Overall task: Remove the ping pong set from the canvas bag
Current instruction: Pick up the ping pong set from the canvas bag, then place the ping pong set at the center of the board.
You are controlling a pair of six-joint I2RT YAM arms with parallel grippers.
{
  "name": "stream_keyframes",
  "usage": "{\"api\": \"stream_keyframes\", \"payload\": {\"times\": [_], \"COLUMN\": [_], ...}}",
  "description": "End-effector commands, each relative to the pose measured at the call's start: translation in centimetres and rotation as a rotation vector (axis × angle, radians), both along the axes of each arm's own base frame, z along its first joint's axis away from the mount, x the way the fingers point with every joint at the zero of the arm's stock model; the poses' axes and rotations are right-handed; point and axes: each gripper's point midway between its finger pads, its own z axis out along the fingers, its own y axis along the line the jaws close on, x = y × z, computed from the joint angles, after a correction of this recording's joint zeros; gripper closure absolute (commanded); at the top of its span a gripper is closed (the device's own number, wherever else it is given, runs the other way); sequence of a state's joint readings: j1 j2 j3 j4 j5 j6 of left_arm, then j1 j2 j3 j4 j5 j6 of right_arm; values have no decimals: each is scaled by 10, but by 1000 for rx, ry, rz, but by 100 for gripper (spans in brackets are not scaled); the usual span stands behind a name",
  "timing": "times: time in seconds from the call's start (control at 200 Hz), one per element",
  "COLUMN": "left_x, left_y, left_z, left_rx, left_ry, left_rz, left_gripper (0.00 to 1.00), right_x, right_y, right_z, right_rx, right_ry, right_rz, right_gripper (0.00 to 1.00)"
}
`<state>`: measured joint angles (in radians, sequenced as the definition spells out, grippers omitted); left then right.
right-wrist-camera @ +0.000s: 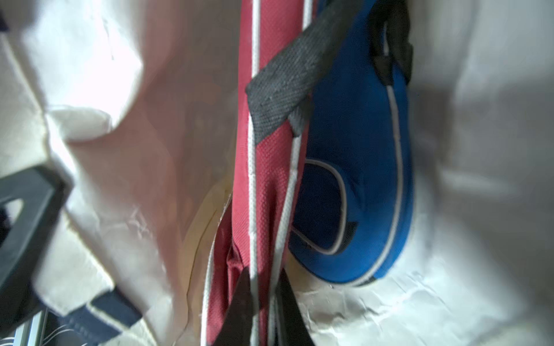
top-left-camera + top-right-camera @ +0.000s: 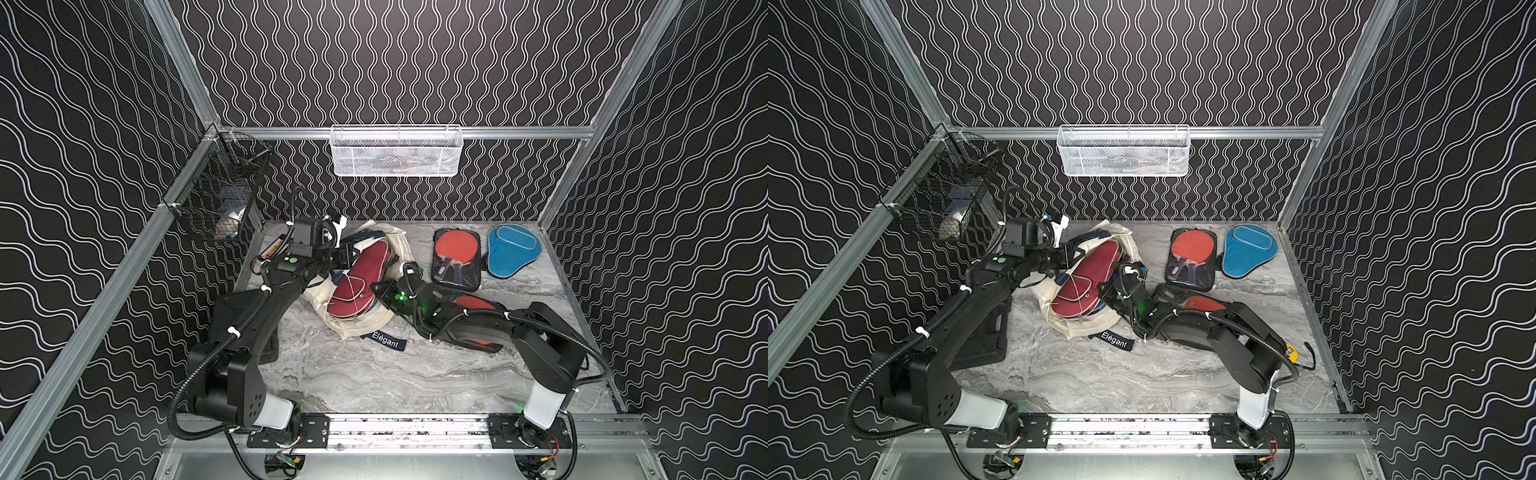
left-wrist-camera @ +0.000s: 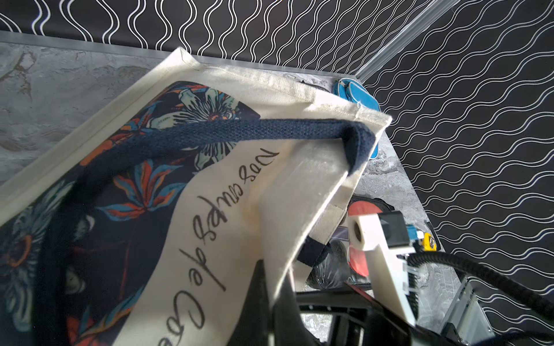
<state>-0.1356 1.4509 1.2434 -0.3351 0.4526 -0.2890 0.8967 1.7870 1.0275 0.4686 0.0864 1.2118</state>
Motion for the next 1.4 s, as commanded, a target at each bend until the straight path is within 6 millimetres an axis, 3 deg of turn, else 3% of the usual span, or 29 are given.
{"api": "stream_keyframes", "payload": {"times": [0.0, 0.355, 0.55, 0.806, 1.221, 1.261, 1.396], "left_x": [4, 4, 5, 5, 6, 6, 5], "left_y": [4, 6, 6, 6, 7, 8, 7], "left_z": [11, 9, 8, 6, 4, 4, 5], "left_rx": [-1, 5, 7, 11, 17, 16, 11], "left_ry": [-40, -37, -35, -32, -23, -24, -25], "left_rz": [17, 23, 26, 27, 32, 33, 29], "left_gripper": [100, 100, 100, 100, 100, 100, 100], "right_x": [-11, -42, -47, -34, -23, -15, 6], "right_y": [-2, -50, -85, -140, -194, -208, -225], "right_z": [21, 49, 70, 92, 122, 123, 131], "right_rx": [17, -53, -81, -57, -44, -43, -67], "right_ry": [-48, -48, -40, -18, -28, -28, -66], "right_rz": [25, 7, -26, -70, -42, -71, -84], "right_gripper": [100, 100, 100, 100, 100, 100, 100]}}
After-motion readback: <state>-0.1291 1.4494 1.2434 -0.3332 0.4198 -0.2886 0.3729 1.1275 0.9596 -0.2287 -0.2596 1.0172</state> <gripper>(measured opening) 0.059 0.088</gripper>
